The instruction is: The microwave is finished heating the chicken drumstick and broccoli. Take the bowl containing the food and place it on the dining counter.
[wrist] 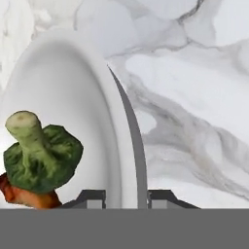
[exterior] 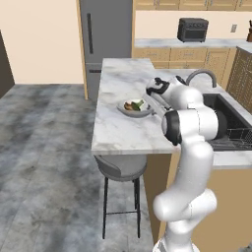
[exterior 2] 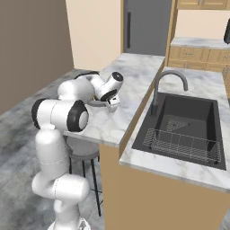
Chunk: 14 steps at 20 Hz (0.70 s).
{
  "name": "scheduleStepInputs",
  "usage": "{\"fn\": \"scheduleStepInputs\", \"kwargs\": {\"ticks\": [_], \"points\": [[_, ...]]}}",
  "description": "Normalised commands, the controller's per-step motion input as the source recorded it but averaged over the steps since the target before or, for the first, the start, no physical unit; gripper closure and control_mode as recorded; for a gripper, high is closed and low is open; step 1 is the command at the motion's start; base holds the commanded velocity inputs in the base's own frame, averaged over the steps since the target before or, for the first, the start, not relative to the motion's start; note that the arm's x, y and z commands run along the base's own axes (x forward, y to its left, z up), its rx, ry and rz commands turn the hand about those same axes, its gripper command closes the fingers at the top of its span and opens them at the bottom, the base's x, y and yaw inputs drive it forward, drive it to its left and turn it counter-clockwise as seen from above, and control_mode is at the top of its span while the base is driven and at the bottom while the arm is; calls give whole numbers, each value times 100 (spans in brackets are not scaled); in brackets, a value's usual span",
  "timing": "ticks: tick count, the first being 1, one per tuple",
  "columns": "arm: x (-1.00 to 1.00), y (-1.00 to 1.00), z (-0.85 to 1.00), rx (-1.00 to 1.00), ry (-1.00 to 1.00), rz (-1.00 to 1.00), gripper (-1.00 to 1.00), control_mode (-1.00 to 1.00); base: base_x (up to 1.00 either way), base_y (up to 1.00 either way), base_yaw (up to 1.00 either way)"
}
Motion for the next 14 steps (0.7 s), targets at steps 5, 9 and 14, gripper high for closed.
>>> {"fn": "scheduleStepInputs", "kwargs": {"ticks": [5, 9, 14], "points": [[51, 4, -6, 0, 0, -4, -100, -100, 0, 0, 0], [-17, -4, 14, 1, 0, -8, -100, -100, 0, 0, 0], [-85, -27, 60, 4, 0, -16, -100, -100, 0, 0, 0]]}}
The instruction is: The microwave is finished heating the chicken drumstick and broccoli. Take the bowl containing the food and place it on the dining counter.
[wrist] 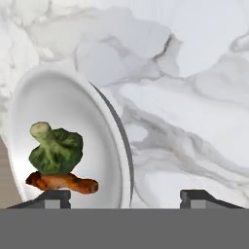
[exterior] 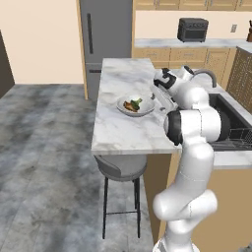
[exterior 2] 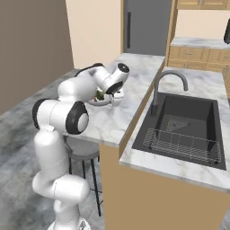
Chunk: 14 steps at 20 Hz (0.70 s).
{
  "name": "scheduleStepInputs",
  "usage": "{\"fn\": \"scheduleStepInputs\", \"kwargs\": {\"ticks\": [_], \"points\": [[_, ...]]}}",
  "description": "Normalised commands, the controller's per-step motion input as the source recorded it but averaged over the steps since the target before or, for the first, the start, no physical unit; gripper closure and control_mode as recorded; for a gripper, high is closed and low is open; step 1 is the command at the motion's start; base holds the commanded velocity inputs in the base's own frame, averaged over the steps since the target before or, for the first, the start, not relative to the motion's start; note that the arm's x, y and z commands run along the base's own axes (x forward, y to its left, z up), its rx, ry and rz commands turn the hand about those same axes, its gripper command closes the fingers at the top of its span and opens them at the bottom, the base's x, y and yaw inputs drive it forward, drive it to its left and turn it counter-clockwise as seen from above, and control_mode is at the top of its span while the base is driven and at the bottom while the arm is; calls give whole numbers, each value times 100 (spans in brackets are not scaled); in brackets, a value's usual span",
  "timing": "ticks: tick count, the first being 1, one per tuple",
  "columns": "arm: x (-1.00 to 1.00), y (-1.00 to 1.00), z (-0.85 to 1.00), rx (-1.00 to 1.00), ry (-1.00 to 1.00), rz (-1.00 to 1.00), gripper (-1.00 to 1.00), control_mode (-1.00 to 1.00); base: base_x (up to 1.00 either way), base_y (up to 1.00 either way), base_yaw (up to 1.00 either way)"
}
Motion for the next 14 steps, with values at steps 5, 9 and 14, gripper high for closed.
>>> {"fn": "scheduleStepInputs", "kwargs": {"ticks": [5, 9, 14], "points": [[-100, -28, 72, 3, -1, -14, -100, -100, 0, 0, 0], [-100, -4, 61, 0, -4, -9, -100, -100, 0, 0, 0], [-100, 12, 33, -3, -3, -1, -100, -100, 0, 0, 0]]}}
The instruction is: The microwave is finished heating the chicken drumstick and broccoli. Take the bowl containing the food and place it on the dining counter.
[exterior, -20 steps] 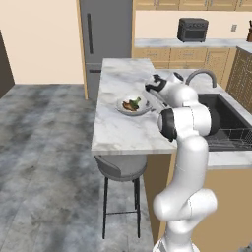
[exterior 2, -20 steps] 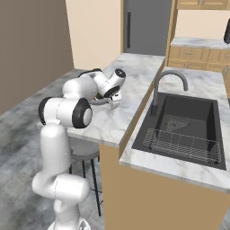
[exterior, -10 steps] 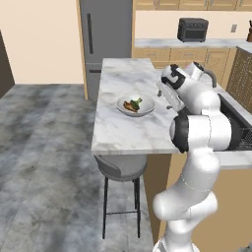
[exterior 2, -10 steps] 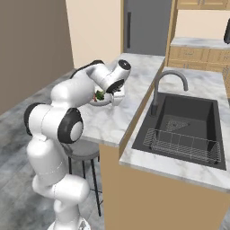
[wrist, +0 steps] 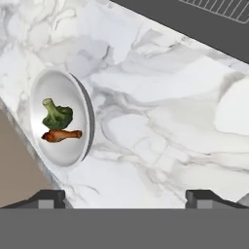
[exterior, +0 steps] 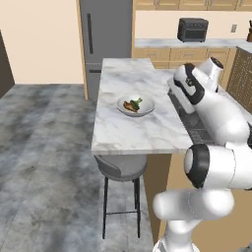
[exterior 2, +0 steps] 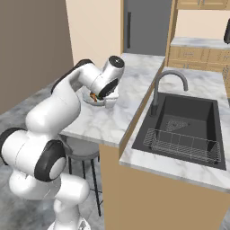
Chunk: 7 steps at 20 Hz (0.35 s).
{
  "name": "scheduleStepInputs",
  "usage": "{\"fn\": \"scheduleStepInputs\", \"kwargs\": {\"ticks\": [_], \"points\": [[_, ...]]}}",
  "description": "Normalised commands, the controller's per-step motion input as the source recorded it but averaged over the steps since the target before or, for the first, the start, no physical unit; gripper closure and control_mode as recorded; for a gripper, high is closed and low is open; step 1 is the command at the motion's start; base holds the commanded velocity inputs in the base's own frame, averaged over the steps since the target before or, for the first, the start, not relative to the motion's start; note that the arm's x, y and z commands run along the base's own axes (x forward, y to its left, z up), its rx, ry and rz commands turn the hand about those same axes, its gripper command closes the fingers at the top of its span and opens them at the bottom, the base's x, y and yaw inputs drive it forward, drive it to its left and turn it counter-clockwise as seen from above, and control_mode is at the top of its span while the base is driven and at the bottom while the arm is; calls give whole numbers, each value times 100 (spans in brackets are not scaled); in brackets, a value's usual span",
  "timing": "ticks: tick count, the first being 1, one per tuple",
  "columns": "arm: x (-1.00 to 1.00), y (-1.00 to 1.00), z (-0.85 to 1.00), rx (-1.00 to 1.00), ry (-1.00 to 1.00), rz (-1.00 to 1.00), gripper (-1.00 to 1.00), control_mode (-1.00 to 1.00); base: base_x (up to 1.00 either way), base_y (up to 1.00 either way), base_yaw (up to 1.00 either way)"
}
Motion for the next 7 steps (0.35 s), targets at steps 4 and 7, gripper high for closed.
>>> {"fn": "scheduleStepInputs", "kwargs": {"ticks": [4, 7], "points": [[-100, 39, 10, -14, -13, 0, -100, -100, 0, 0, 0], [-100, 44, 1, -18, -18, 3, -100, -100, 0, 0, 0]]}}
